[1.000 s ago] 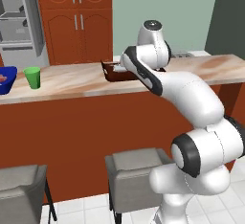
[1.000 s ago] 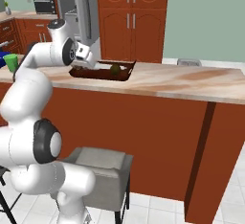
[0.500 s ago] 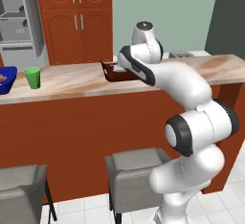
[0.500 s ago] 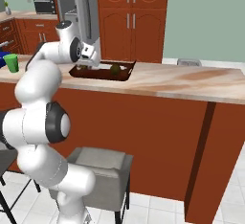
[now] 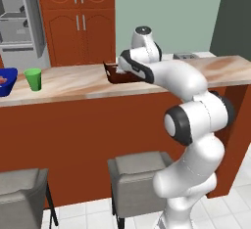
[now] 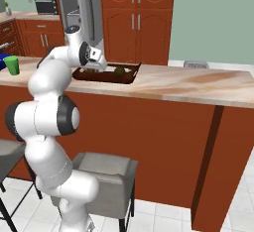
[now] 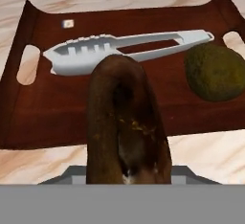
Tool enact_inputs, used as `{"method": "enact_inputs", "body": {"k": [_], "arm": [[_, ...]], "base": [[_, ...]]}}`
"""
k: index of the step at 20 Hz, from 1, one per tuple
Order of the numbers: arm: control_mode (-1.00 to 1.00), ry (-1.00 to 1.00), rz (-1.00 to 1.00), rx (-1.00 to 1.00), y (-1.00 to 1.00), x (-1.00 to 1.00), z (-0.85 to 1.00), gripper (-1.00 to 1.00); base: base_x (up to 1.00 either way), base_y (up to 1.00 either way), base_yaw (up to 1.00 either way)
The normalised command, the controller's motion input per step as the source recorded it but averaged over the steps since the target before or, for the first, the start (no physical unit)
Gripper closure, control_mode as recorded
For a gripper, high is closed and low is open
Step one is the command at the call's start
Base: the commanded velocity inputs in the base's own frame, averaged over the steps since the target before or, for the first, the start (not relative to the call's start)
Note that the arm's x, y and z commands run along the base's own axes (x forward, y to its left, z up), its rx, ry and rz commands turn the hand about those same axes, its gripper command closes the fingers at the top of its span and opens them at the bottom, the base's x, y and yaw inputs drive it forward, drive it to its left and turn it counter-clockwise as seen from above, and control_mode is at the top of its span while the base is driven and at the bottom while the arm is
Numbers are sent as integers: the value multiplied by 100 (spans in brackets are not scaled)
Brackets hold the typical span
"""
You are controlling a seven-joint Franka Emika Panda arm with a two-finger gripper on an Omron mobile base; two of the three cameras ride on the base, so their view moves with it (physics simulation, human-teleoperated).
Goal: Gather the sweet potato and avocado from the fridge and place them on a tray on the dining counter. Then gather the steak and fish from the fridge and place them on the other tray.
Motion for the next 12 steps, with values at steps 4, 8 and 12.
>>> {"method": "enact_inputs", "body": {"k": [4,8,12], "arm": [[-100,2,0,0,1,42,-18,100],[-100,5,0,0,1,43,-14,100],[-100,4,0,0,5,28,-18,100]], "base": [[0,0,0],[0,0,0],[0,0,0]]}}
